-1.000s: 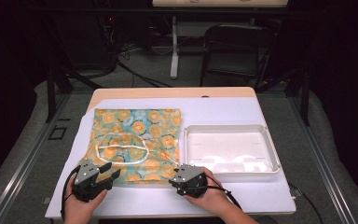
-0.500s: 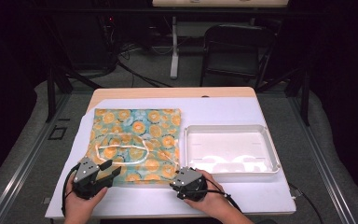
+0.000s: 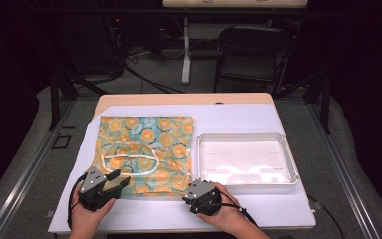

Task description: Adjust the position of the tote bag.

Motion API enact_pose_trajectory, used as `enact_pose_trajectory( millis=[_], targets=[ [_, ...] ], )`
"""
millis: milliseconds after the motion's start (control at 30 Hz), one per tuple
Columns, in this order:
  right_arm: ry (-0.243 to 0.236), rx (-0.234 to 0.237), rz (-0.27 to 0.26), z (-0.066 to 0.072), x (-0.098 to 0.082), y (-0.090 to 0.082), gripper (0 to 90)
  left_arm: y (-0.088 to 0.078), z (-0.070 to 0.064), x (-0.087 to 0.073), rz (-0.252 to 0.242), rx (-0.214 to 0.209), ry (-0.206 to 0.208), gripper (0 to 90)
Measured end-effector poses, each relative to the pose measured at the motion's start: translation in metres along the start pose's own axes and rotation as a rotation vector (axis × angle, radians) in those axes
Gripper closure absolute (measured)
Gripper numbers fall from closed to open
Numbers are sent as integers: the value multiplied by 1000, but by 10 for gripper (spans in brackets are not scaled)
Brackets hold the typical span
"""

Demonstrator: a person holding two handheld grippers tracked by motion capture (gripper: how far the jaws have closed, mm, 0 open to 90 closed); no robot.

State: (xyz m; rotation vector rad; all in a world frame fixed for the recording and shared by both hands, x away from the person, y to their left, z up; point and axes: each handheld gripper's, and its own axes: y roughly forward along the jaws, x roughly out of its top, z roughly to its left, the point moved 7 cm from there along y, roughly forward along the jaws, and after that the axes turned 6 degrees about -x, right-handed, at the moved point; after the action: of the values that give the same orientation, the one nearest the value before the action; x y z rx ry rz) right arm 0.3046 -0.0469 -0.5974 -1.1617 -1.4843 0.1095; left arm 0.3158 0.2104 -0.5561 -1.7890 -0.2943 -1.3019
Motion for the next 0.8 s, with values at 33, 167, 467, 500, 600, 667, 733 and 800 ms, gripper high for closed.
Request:
enact_pose_trajectory(
  millis=[33, 167, 467, 500, 600, 667, 733, 800],
  targets=[
    [-13, -4, 9, -1, -1, 0, 538, 0, 0, 0, -1, 1, 0, 530],
    [-17, -10, 10, -1, -2, 0, 561, 0, 0, 0, -4, 0, -3, 526],
    [-100, -27, 29, 2, -4, 1, 595, 0, 0, 1, 2, -3, 0, 523],
    [-104, -31, 24, 3, -4, 1, 601, 0, 1, 1, -5, -3, -1, 523],
    [-104, -43, 19, 3, -4, 3, 609, 0, 1, 1, -8, -2, -5, 522],
    [-105, -44, 19, 2, -4, 3, 613, 0, 1, 1, -8, -3, -6, 522],
    [-114, -50, 26, 1, -4, 4, 626, 1, 1, 1, -6, -5, -4, 522],
    [-107, -49, 23, 1, -4, 6, 648, 1, 0, 1, -6, -3, -1, 522]
  ],
)
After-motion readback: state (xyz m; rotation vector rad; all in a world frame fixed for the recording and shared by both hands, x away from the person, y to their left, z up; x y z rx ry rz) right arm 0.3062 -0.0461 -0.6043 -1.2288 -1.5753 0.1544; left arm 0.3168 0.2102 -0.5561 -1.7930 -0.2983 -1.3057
